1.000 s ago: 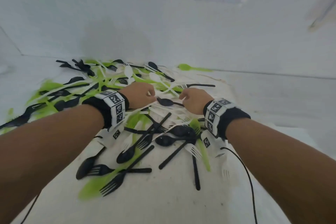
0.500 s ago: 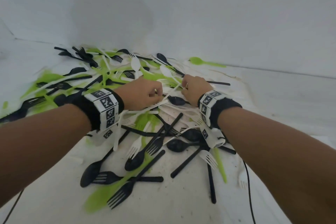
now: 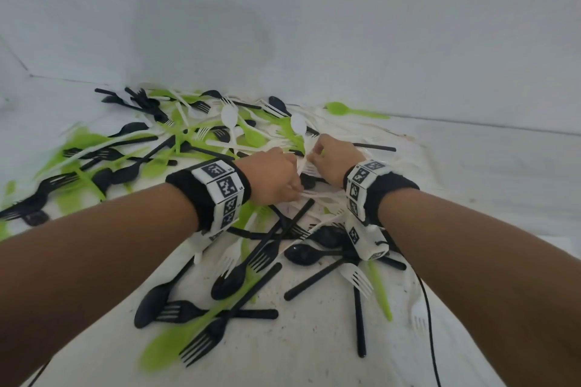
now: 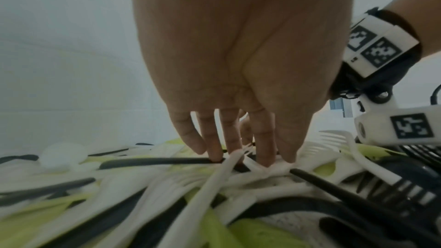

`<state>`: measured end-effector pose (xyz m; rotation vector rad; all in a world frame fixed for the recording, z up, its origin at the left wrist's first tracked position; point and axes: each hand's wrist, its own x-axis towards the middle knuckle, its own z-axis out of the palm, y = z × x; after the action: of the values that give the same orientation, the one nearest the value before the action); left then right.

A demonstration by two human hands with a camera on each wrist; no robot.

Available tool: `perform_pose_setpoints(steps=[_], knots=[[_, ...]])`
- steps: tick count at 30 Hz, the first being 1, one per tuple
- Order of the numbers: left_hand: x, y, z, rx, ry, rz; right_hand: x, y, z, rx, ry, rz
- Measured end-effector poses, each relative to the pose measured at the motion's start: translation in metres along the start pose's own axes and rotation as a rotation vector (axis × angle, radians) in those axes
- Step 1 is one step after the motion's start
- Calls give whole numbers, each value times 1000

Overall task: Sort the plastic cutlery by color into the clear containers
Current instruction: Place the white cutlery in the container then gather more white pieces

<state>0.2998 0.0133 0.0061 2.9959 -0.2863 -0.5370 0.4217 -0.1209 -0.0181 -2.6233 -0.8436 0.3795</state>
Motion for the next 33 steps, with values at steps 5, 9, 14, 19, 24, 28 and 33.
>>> perform_pose_setpoints(steps=[5,9,14,19,24,28,33], knots=[[-21,-12,7,-157,61,-41,5,-13,2,-65,-6,-16],[-44,-27,17,-182,210,-61,4,-22,-5,-31,46,-15],[-54,-37,20,-301,332,-176,0,-20,-13,33,55,32],[-29,-46,7,-128,367,-300,-9,-10,-16,121,82,98],[12,-37,2,-16,340,-340,-21,5,-17,199,62,142],[30,-35,0,-78,230,-364,-20,17,-19,248,75,186],[38,-42,-6,-27,89,-316,-22,28,-22,216,60,163]])
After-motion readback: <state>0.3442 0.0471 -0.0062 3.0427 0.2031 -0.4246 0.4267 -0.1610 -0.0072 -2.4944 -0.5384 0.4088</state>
